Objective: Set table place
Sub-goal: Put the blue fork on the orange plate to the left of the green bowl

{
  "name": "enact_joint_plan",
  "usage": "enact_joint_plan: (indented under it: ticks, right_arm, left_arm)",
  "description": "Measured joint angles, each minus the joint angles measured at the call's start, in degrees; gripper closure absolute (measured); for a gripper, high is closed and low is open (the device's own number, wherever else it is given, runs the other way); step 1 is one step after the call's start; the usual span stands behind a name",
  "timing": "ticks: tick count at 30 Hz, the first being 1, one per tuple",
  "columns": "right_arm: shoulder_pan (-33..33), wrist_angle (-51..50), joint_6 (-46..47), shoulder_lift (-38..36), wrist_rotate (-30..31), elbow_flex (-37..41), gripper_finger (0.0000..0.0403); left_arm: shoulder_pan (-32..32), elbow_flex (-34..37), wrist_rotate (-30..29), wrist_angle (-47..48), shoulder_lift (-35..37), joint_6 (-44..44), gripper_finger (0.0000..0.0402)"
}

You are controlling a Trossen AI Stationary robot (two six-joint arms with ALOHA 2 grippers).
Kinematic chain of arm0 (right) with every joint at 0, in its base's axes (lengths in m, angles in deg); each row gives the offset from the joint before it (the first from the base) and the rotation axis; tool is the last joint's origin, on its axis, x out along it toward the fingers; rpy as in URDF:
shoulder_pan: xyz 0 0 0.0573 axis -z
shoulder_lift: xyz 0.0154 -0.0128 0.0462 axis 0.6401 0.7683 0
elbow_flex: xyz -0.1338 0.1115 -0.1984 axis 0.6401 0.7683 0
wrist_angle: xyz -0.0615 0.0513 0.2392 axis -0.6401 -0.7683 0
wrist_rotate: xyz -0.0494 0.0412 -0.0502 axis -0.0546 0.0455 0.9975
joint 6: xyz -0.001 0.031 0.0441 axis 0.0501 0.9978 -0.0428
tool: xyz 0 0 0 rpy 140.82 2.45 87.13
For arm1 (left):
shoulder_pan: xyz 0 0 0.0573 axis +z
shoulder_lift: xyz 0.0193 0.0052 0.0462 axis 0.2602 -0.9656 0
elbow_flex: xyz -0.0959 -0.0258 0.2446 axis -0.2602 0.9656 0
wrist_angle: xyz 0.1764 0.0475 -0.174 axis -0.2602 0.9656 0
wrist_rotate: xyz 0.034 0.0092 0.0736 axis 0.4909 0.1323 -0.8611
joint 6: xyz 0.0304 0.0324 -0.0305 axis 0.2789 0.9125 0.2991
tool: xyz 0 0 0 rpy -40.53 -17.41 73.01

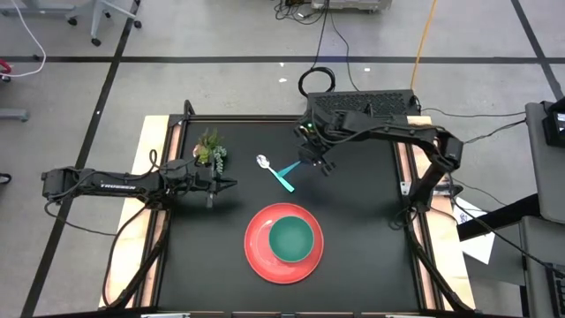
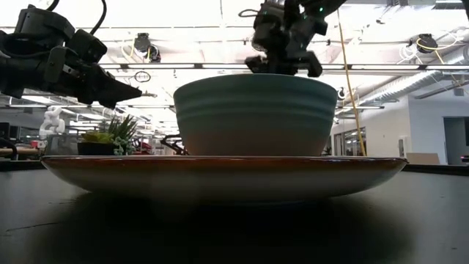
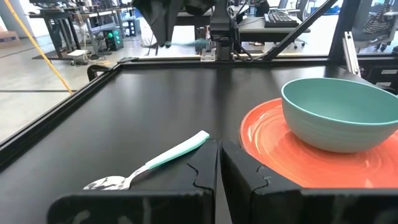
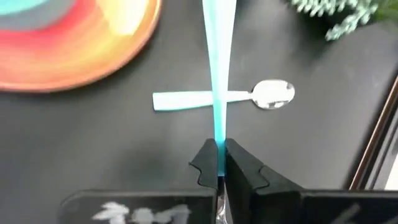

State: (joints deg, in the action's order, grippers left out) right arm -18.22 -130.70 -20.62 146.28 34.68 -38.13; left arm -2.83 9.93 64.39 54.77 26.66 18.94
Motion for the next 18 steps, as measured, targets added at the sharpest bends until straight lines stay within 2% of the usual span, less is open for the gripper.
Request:
enact_joint_plan:
  ticks: [18]
  right_arm:
    - [-1.10,1.72,1.37,-0.52,-0.37,0.02,0.0402]
  left_arm:
    - [-0.01,0.00,0.00,-0.03,0.00,-0.39,0.0376]
